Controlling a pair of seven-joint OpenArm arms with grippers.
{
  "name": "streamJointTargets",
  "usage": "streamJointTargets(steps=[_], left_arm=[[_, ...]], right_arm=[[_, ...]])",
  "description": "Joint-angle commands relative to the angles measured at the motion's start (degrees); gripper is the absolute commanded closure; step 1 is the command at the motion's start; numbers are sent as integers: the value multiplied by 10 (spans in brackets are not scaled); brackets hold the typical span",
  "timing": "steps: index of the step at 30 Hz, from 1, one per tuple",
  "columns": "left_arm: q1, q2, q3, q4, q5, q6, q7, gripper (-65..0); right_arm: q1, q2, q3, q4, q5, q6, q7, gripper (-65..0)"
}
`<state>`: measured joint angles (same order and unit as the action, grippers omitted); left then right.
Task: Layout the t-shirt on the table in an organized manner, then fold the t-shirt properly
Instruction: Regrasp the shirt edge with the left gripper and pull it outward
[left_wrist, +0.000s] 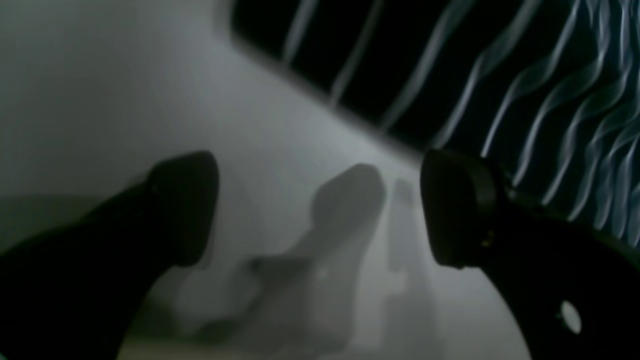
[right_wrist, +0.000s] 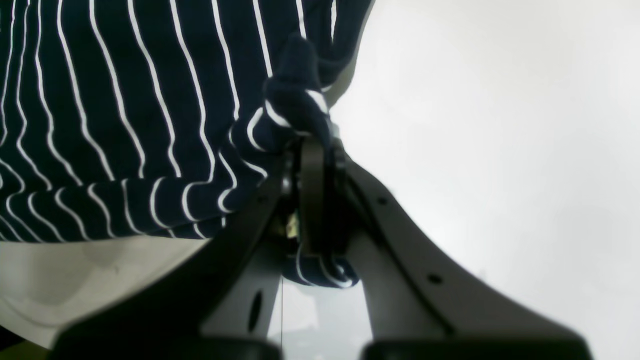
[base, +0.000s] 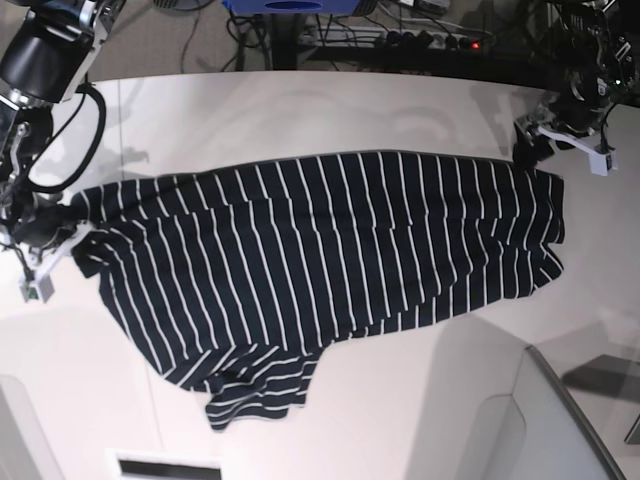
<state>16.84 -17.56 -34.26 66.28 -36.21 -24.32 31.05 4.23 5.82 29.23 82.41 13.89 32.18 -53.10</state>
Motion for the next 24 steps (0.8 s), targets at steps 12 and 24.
streamJointTargets(steps=[12,24], left_arm=[[-80,36,-22,-36,4,6,6,-604],[-74,44,-26,-10,4,6,7,0]], right_arm=[[10,8,1,10,7,3,9,-2],[10,8,1,10,7,3,10,-2]])
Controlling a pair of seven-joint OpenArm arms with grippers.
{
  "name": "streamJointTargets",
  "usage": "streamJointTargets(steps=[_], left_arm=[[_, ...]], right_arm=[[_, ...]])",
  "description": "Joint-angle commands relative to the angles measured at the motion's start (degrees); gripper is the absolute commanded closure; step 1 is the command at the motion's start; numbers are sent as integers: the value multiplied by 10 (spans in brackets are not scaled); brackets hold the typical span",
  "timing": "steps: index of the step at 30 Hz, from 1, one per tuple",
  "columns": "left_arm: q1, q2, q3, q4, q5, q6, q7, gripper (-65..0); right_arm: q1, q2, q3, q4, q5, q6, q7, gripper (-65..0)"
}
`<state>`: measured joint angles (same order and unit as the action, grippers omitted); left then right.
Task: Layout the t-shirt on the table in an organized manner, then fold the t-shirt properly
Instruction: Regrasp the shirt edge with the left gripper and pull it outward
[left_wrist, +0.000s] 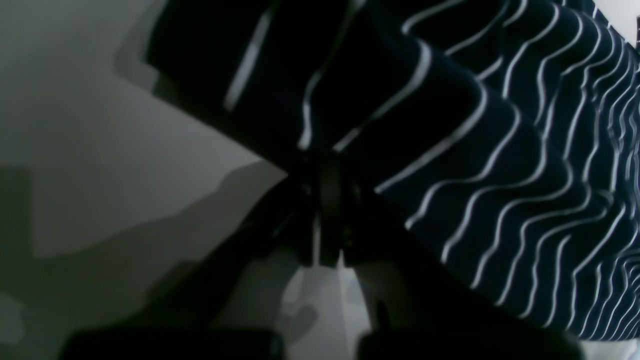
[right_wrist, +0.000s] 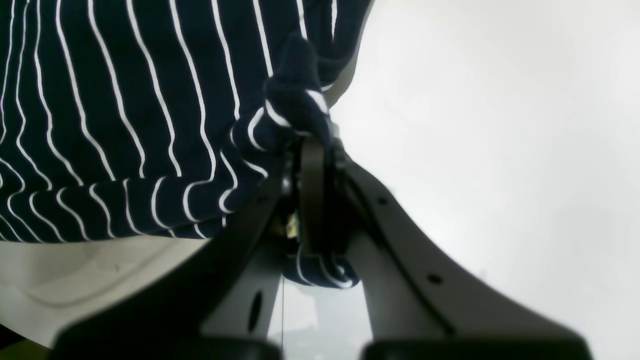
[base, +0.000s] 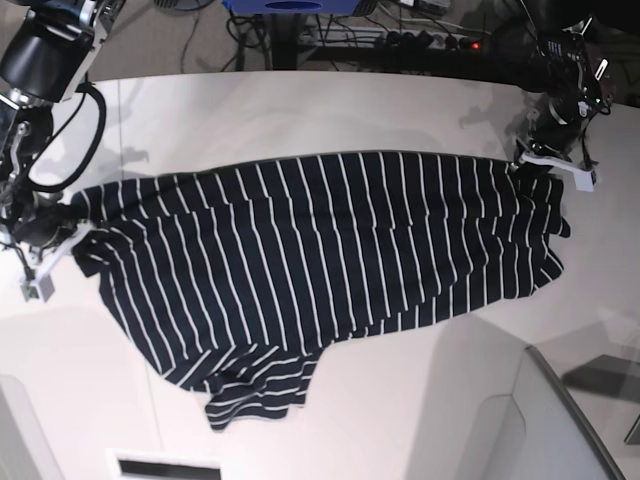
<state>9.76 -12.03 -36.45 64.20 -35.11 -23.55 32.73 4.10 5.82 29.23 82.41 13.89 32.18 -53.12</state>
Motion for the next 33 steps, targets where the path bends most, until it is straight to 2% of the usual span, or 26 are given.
streamJointTargets(steps=[1,5,10,14,16,19,23,28,31,33], left_arm=[[5,-12,-5,27,-7,-1,-9,0],[27,-8,-4,107,-7,0,-2,0],[22,-5,-6,209,-7,5,82,0],[-16,2,-1,257,-7,64,116,0],[-51,2,0,258,-5,72,141,0],[-106,2,0,238,6,73,169,0],[-188,1,16,183,67,73,192,0],[-257,2,89,89,139,73,188,0],[-292,3,99,27,141,73,183,0],[-308,3,102,-11,143,73,159,0]], right_arm=[[11,8,1,10,7,3,10,-2],[12,8,1,10,7,3,10,-2],[12,7,1,10,7,3,10,-2],[12,7,1,10,7,3,10,-2],[12,7,1,10,7,3,10,-2],[13,7,1,10,7,3,9,-2],[13,7,1,10,7,3,9,-2],[13,7,1,10,7,3,9,-2],[13,7,1,10,7,3,8,-2],[13,7,1,10,7,3,8,-2]])
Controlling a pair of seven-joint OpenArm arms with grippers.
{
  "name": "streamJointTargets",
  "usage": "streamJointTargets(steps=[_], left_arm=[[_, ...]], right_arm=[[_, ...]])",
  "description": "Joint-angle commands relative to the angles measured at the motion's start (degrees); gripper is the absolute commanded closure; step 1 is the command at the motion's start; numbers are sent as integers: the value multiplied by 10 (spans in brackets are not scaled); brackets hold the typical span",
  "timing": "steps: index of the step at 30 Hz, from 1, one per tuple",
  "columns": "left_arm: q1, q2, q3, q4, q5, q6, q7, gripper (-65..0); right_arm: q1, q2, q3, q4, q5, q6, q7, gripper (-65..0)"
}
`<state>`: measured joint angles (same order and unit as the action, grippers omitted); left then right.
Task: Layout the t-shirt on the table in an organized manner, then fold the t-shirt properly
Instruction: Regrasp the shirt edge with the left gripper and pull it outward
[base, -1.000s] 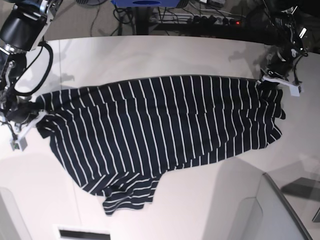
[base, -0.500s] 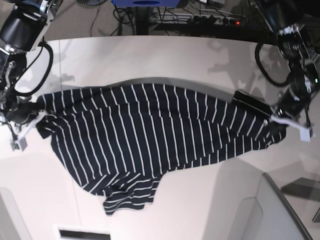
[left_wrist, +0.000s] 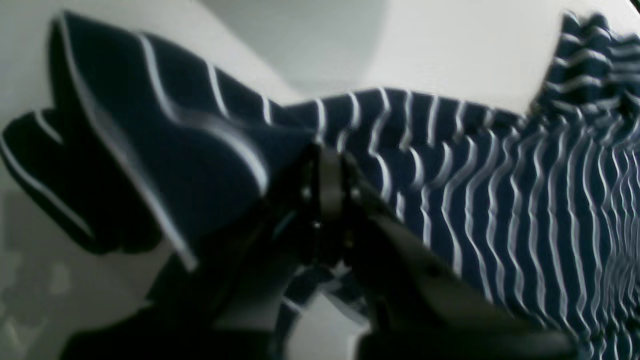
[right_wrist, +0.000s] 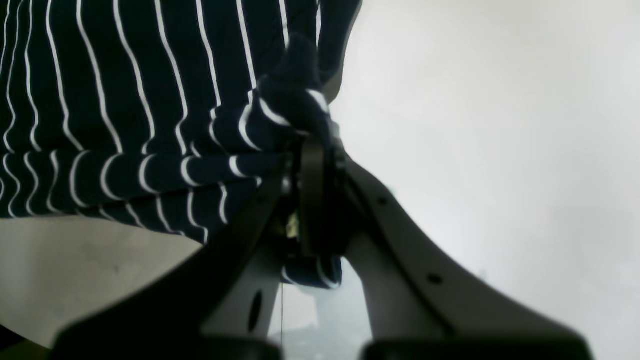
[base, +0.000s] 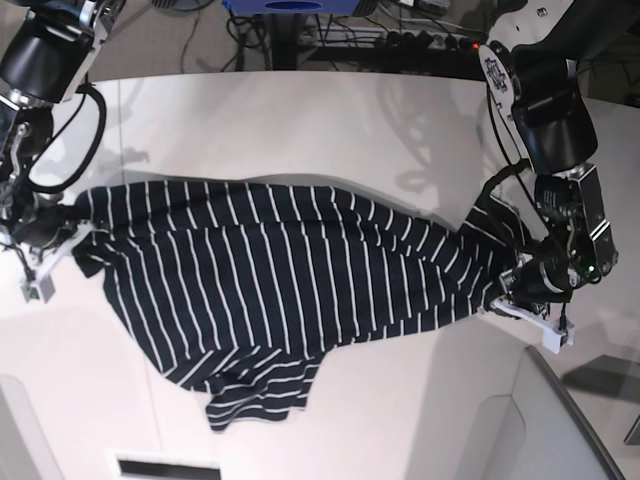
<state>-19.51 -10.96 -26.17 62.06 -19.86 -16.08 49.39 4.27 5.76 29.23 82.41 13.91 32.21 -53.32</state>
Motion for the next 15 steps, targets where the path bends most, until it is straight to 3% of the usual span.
streamJointTargets(steps=[1,3,5,12,14,15], left_arm=[[-21,-8,-1,-6,-7,-1,-16,0],[-32,-8,0,-37,-4,-1,-29,-5],[-35,-9,0,-51,-4,-1,-31,-107],[-30,-23,-6,-52,-9,-2,-31,-568],[-29,-24,-8,-50,-10,-2,-31,-650],[-24,-24,-19,-37,-10,-2,-31,-650]], right_arm=[[11,8,1,10,6,3,10,-2],[11,8,0,10,6,3,9,-2],[11,8,0,10,6,3,9,-2],[11,8,0,10,6,3,9,-2],[11,8,0,10,6,3,9,-2],[11,8,0,10,6,3,9,-2]])
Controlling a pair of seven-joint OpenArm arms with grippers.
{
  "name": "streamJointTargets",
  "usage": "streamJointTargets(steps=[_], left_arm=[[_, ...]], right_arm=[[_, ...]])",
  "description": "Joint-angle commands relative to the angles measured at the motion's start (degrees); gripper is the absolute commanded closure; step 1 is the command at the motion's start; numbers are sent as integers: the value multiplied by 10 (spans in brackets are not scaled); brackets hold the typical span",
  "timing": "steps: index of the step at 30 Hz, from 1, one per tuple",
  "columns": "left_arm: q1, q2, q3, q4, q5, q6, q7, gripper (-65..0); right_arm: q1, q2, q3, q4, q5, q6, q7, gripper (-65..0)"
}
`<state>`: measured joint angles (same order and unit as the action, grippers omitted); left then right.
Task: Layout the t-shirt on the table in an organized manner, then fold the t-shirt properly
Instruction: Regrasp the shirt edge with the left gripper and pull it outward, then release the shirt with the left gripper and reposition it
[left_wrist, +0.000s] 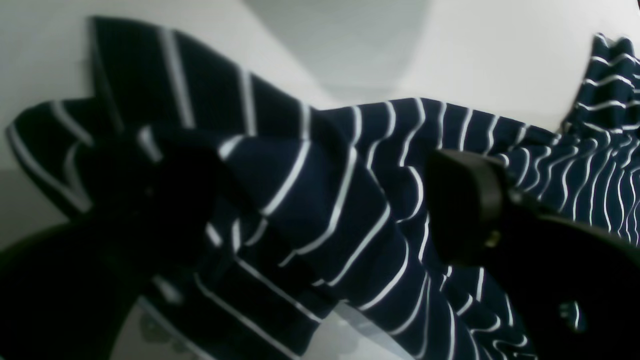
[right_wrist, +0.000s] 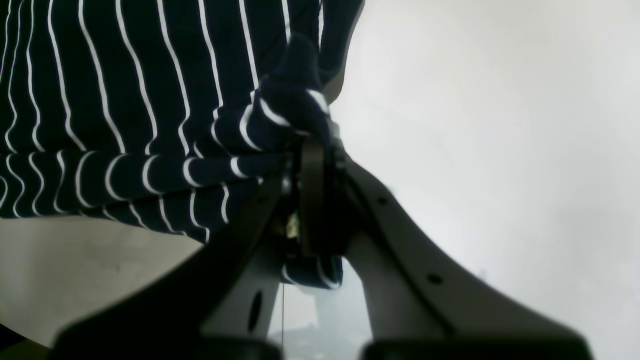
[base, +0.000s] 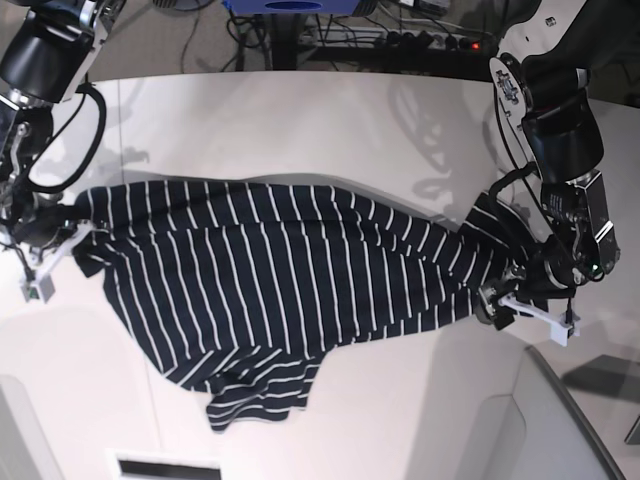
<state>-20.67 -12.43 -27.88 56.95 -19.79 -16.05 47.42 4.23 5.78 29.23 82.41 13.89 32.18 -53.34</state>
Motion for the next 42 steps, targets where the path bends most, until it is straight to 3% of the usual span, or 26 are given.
streamJointTargets(steps=[1,5,9,13,18,26,33,39,40,42], left_arm=[[0,-9,-21,32,-11,-3,-11,-650],[56,16,-79,152,-42,-4,-10,-650],[153,15,-62,271,-119,-4,-11,-650],[243,18,-62,309,-129,-4,-17,-650],[328,27,-57,289,-129,-3,-126,-650],[304,24,-21,174,-128,-4,-144,-650],[290,24,58,125,-129,-3,-235,-650],[256,26,63,52,-129,-3,-241,-650],[251,26,63,44,-129,-3,-241,-638],[242,26,63,31,-129,-3,-241,-548]], right_arm=[[12,8,0,10,7,3,9,-2],[11,8,0,10,7,3,9,-2],[11,8,0,10,7,4,9,-2],[9,8,0,10,7,4,9,-2],[8,8,0,10,7,4,9,-2],[8,8,0,10,7,5,9,-2],[8,8,0,10,7,5,9,-2],[7,8,0,10,7,5,9,-2],[7,8,0,10,7,5,9,-2],[7,8,0,10,7,5,9,-2]])
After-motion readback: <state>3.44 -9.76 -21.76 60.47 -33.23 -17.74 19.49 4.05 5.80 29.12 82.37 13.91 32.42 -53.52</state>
